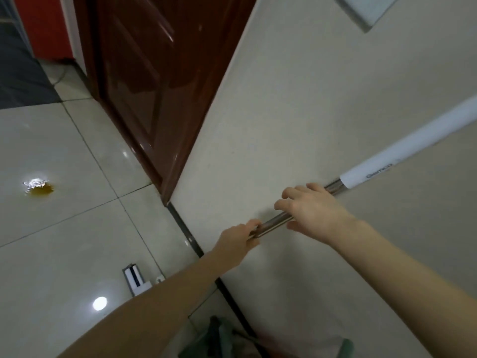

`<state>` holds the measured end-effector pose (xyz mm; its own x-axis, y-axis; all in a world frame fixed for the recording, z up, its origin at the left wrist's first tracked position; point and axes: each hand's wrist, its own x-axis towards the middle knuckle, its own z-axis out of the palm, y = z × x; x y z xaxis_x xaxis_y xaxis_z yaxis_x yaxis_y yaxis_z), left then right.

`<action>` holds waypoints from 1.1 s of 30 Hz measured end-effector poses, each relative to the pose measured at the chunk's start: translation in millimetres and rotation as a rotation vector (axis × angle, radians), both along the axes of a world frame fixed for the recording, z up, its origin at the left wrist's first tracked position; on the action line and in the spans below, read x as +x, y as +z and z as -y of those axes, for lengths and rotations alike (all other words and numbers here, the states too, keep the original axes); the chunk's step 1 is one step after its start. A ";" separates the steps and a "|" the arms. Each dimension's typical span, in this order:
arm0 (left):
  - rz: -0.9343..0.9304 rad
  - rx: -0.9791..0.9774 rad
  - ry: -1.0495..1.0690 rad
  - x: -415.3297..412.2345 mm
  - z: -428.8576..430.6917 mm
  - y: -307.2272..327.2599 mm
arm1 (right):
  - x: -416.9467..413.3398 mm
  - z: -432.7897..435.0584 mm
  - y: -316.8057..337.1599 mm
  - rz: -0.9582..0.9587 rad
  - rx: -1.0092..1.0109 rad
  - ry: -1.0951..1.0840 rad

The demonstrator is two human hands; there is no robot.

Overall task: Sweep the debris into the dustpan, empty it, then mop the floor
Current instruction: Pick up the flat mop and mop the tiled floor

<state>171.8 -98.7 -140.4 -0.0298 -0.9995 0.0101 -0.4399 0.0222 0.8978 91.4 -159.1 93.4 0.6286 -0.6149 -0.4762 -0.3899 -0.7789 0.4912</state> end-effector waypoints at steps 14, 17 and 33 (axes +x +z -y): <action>0.126 -0.043 -0.291 56.9 -21.1 -6.8 | 32.6 -9.2 24.1 -0.235 -0.063 0.168; 0.115 -0.020 -0.341 73.1 -29.4 0.6 | 43.0 -19.0 27.7 -0.171 -0.063 0.116; 0.528 0.025 -0.369 176.4 -69.5 9.1 | 89.8 -75.5 -24.1 0.089 0.022 -0.331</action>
<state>348.2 -29.2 -131.3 -0.3658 -0.9225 -0.1235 -0.7905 0.2380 0.5644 181.2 -83.7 69.3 0.4364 -0.7826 -0.4440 -0.6636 -0.6132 0.4285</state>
